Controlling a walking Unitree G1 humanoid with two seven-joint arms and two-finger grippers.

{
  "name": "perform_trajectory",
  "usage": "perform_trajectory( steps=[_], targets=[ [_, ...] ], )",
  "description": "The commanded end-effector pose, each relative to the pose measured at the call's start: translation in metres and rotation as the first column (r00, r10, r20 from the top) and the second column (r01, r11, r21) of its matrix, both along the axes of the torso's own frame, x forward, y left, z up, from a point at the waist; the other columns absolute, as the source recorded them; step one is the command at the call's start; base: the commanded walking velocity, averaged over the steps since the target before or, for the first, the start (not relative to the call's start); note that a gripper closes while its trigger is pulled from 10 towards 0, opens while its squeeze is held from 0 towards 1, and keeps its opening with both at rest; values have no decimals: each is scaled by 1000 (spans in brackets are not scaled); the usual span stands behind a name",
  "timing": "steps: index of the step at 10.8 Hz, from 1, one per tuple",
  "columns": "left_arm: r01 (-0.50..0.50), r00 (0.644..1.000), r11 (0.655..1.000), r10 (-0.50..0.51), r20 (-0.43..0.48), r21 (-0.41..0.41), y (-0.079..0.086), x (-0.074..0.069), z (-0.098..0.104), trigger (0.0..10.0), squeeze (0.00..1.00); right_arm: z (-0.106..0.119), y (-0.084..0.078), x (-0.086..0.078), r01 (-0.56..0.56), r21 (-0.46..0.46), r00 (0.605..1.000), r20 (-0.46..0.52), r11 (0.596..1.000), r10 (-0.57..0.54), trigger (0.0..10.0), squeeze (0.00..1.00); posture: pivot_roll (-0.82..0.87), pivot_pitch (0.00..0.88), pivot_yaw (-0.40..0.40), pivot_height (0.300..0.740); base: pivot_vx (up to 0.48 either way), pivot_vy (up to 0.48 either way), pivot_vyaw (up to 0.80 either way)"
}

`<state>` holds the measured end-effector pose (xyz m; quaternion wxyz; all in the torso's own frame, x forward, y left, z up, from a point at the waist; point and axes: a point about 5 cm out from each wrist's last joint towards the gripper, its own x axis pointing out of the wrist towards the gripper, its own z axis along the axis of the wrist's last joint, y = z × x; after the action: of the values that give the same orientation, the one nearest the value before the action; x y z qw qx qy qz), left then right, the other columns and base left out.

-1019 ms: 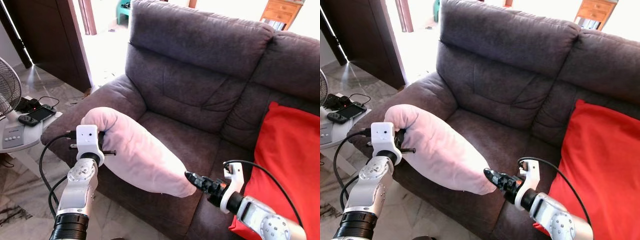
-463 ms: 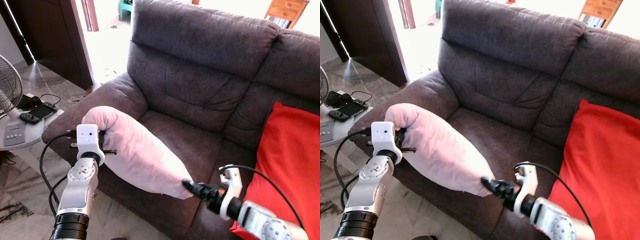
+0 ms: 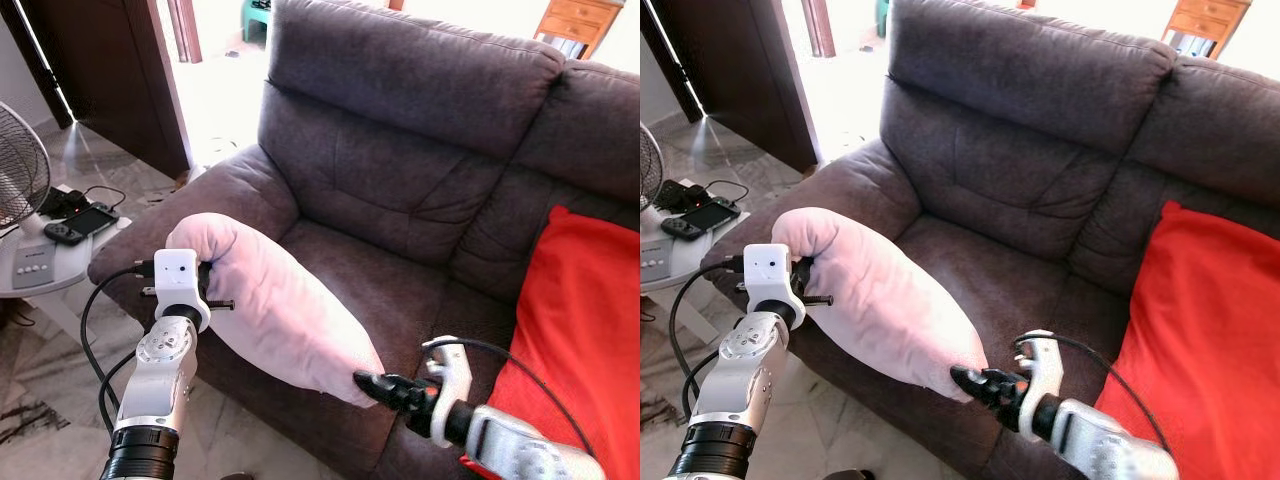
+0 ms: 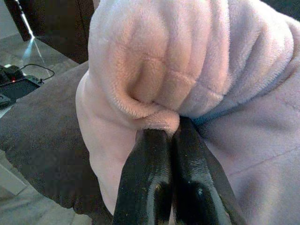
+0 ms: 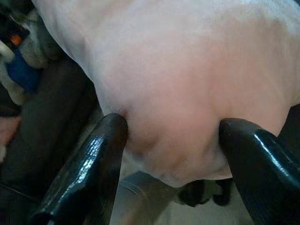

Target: Move the pillow to the sofa from floor

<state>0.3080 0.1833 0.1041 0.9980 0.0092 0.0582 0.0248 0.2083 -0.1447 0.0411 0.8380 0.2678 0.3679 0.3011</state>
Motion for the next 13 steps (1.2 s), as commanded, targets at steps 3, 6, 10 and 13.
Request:
perform_trajectory(
  steps=[3,6,10,13],
  targets=[
    [44,998,999,-46,-53,-31,-12,0,-10,10000,0,-19,-7,2,18,-174,999,-25,985,-22,10000,0,56,63,-84,740,0,0,0],
    [36,998,999,-37,-45,-29,-10,1,-8,10000,0,-33,-27,15,158,-339,987,43,928,-152,10000,0,59,66,-86,740,0,0,0],
    [36,998,999,-37,-43,-28,-10,1,-8,10000,0,-29,-20,21,149,-312,987,99,938,-124,0,0,59,67,-85,740,0,0,0],
    [34,999,999,-35,-41,-24,-9,1,-7,10000,0,-26,-22,27,188,-304,980,117,934,-159,0,0,61,67,-84,740,0,0,0]
  ],
)
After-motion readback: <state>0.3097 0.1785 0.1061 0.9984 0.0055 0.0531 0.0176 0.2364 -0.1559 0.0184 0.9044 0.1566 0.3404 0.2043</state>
